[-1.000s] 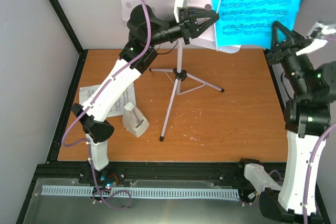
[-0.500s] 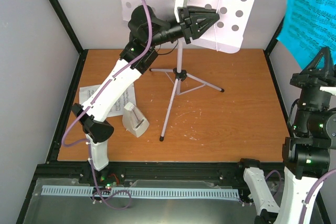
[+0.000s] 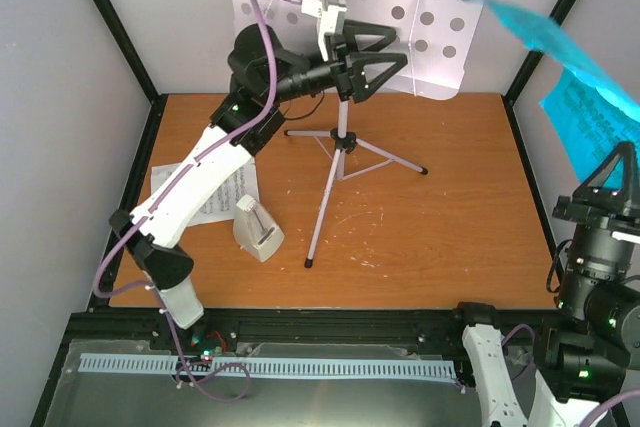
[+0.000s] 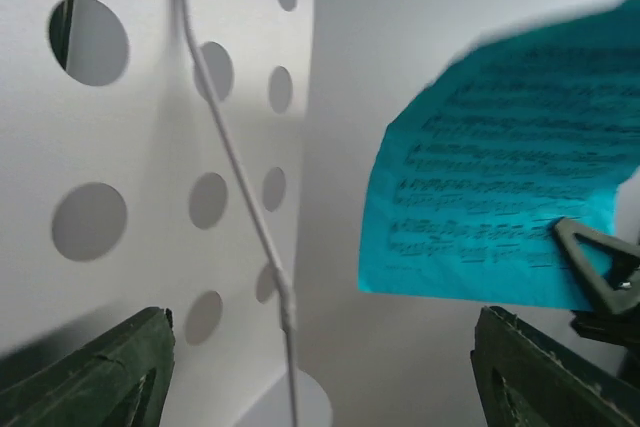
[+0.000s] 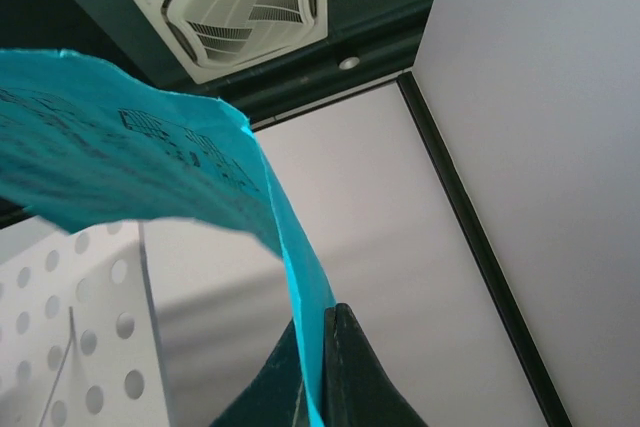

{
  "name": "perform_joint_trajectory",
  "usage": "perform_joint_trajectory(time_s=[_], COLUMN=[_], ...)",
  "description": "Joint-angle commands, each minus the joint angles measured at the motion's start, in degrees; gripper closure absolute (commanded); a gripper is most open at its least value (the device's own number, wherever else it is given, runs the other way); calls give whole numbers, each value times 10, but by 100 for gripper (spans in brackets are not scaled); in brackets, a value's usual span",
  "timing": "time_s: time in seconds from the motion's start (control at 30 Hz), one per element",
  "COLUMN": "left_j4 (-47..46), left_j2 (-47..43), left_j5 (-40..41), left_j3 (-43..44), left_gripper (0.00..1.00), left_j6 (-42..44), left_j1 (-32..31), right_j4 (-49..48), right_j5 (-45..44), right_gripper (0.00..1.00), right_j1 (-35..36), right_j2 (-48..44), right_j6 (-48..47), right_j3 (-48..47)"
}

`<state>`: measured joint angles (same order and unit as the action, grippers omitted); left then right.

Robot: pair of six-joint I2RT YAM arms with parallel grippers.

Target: Pack up the instrument practice props

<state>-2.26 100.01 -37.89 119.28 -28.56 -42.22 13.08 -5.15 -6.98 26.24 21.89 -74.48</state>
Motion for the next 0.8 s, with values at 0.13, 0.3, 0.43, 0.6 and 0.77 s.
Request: perform_joint_trajectory(time_s=[0.13, 0.3, 0.43, 0.6, 0.77], left_j4=[-32, -49, -48, -62, -124], left_j2=[-107, -224, -333, -414, -445], left_j5=[-66, -38, 27, 45, 21], left_j3=[-127, -296, -447, -611, -739], left_gripper=[9, 3, 0, 1, 1], left_j6=[66, 111, 129, 68, -36], left_j1=[-3, -2, 6, 47, 60], right_j4=[132, 181, 185, 147, 103], right_j5=[36, 122, 192, 298, 388], right_gripper=[97, 97, 97, 97, 97], right_j1=[3, 4, 3, 4, 4], right_j2=[-52, -61, -64, -35, 13], right_j6=[50, 106, 151, 203, 222], right_j3=[93, 155, 221, 319, 378])
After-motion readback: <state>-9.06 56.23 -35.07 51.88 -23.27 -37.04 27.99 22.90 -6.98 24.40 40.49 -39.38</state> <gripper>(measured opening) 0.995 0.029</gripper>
